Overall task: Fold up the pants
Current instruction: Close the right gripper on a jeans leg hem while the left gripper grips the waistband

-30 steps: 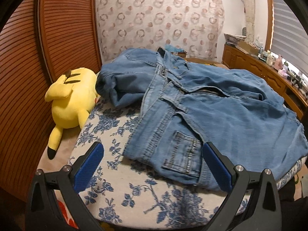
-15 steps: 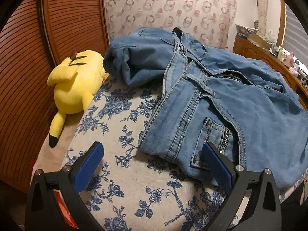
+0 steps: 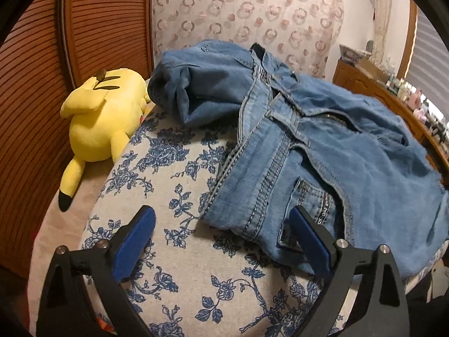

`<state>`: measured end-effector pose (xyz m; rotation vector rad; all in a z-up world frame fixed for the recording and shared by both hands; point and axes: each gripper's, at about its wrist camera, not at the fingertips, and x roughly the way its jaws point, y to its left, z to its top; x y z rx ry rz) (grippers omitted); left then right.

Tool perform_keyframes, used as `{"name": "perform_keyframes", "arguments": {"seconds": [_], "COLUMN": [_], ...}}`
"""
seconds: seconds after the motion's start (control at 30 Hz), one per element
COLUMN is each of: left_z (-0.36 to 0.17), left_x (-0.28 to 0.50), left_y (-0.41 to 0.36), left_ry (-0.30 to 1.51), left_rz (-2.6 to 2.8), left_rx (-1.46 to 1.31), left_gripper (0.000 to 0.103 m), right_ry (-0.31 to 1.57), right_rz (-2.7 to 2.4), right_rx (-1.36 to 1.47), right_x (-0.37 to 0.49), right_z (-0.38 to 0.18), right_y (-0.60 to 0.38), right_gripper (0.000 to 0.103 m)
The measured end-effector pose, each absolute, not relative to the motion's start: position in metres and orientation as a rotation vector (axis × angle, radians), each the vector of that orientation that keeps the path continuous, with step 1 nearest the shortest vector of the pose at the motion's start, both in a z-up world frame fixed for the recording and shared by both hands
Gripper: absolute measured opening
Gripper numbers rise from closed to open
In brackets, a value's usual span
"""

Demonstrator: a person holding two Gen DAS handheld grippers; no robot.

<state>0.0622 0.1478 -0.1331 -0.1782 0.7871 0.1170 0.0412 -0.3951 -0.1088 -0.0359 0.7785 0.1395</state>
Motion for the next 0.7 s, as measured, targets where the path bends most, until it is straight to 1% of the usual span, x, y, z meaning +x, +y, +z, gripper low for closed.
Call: {"name": "perform_keyframes", "arguments": {"seconds": [0.03,0.1,0.13,0.23,0.3,0.37,0.43,0.5,0.53,0.6,0.63,0.67,0.7], "left_z": [-0.133,-0.132,-0.132,-0.133,-0.134,-0.136,-0.138,-0.139,-0.138,-0.137,-0.136,-0.136,-0.135], "left_x": [0.062,0.061,0.061,0.060,0.059,0.059,0.058,0.057,0.056,0.057,0.057,0.057,0.057], "left_y": [0.149,0.152,0.154,0.161,0.164,0.164,0.162,0.159,0.160,0.158,0.157,0.155,0.153], "left_ry": [0.783,0.774,0.769,0.759,0.753,0.756,0.757,0.748,0.747,0.745,0.744,0.746,0.751], "left_rz": [0.112,0.113,0.118,0.146,0.142,0.137,0.128,0.129,0.125,0.110,0.098,0.089,0.076], "left_rx": [-0.187,-0.199,-0.204,-0.215,-0.223,-0.212,-0.205,-0.183,-0.183,-0.184,-0.179,-0.172,-0.171], "left_gripper": [0.093,0.090,0.088,0.088,0.087,0.079,0.076,0.073,0.071,0.064,0.056,0.048,0.043], "right_ry": [0.778,0.773,0.772,0.770,0.762,0.762,0.767,0.772,0.772,0.772,0.771,0.769,0.766], "right_rz": [0.137,0.128,0.128,0.122,0.122,0.135,0.148,0.160,0.162,0.166,0.166,0.162,0.159], "right_rx": [-0.036,-0.037,-0.039,-0.053,-0.060,-0.061,-0.064,-0.069,-0.070,-0.074,-0.077,-0.077,-0.077], "right_x": [0.041,0.041,0.041,0.040,0.040,0.040,0.039,0.038,0.038,0.038,0.038,0.038,0.039], "right_z": [-0.109,-0.108,-0.108,-0.107,-0.104,-0.102,-0.102,-0.105,-0.105,-0.105,-0.105,-0.105,-0.105], "right_y": [-0.396,-0.399,-0.400,-0.401,-0.401,-0.400,-0.399,-0.396,-0.394,-0.392,-0.392,-0.392,-0.392], "right_gripper": [0.070,0.062,0.061,0.055,0.045,0.042,0.041,0.034,0.033,0.028,0.027,0.024,0.023]}}
